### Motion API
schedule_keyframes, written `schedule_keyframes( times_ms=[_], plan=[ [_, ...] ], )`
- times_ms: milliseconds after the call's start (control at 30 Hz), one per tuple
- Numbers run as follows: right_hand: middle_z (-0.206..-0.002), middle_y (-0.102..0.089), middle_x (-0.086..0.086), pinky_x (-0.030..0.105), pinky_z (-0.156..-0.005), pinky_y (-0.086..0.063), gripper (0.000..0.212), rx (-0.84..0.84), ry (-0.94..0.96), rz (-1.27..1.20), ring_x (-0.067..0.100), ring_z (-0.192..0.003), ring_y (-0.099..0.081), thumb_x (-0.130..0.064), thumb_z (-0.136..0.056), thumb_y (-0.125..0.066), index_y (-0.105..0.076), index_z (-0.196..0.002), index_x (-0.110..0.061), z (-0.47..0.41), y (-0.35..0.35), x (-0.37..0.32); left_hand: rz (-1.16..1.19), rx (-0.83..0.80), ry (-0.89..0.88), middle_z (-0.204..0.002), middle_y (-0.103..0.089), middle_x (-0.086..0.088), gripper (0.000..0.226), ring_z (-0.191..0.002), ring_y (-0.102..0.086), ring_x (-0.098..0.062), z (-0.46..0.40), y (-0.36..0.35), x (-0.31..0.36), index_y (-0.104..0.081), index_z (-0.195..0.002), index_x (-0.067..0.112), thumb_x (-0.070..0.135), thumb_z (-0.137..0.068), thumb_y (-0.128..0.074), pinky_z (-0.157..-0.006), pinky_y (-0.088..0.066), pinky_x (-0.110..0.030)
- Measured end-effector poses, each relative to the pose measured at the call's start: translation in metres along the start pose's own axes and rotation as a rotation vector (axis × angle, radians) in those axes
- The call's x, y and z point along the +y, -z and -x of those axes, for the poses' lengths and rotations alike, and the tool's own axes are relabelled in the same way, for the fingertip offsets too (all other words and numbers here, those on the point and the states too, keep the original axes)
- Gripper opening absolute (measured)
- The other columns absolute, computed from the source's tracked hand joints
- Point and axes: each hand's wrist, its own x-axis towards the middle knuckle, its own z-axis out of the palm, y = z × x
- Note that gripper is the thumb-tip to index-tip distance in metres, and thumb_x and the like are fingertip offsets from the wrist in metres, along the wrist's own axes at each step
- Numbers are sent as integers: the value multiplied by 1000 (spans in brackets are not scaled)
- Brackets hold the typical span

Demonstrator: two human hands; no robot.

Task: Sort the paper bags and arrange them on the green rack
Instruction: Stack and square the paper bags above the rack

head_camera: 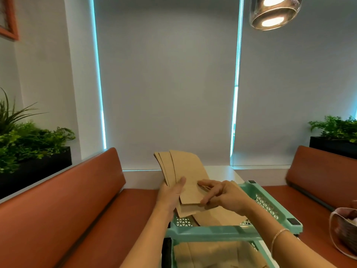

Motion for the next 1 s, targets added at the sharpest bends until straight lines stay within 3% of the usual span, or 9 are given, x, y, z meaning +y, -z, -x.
schedule_keyframes(
  times_ms=[67,133,233,400,633,767,833,933,1000],
  plan=[
    [-126,-54,-10,10,-73,-45,34,64,-6,-152,11,-116,-48,7,-72,-60,-76,-73,-23,-1,-1,-2,5,9,-1,-113,-67,-10,24,-103,-63,-24,-2,1,-2,-61,-109,16,15,-85,-67,-95,-49,-44],
    [-131,-50,-2,18,-79,-44,35,243,-31,-289,18,-120,-45,1,-77,-60,-71,-102,-22,-9,-2,-2,31,-2,-19,-113,-66,-8,29,-105,-62,-22,-2,0,-2,-58,-115,12,9,-86,-64,-94,-50,-36],
    [-139,-44,7,39,-99,-40,62,358,-207,-335,27,-127,-43,-24,-88,-63,-35,-143,-16,-24,-5,-4,47,-41,-29,-111,-66,-8,32,-105,-62,-21,0,-1,-2,-56,-118,11,7,-87,-63,-92,-50,-33],
    [-108,-54,-2,31,-70,-52,73,300,-211,-352,16,-87,-58,-19,-79,-73,-31,-140,-19,-33,-20,-5,-53,-74,-42,-104,-68,-1,19,-101,-63,-20,4,-2,-1,-60,-108,19,19,-88,-63,-93,-50,-38],
    [-101,-53,-5,25,-64,-51,87,250,-113,-294,15,-88,-58,-8,-77,-74,-23,-143,-34,-32,-22,-7,61,-57,-5,-104,-70,-11,18,-97,-66,-27,4,-3,2,-64,-107,12,17,-90,-61,-86,-54,-41],
    [-107,-53,0,28,-61,-52,80,290,-189,-247,15,-85,-57,-19,-79,-74,-27,-142,-33,-26,-22,-10,43,32,-72,-97,-68,-5,7,-95,-64,-25,4,-5,3,-64,-96,18,15,-92,-58,-84,-53,-37],
    [-108,-54,5,31,-61,-53,70,363,-296,-401,20,-83,-58,-26,-79,-73,-36,-138,-20,-21,-27,-8,8,73,-146,-99,-67,2,7,-99,-63,-20,3,-4,3,-62,-96,24,19,-92,-59,-88,-50,-34],
    [-100,-58,17,48,-88,-51,42,382,-407,-1030,31,-89,-58,-24,-76,-74,-52,-106,-3,-14,-38,-8,10,60,-232,-103,-68,4,9,-100,-63,-14,4,-10,11,-61,-93,27,19,-91,-59,-93,-48,-34],
    [-93,-63,19,51,-91,-48,26,356,-331,-1393,33,-90,-60,-17,-80,-71,-56,-96,-2,-11,-45,-13,2,18,-253,-101,-70,2,9,-100,-65,-18,6,-19,17,-64,-93,26,18,-89,-63,-93,-50,-38]
  ],
)
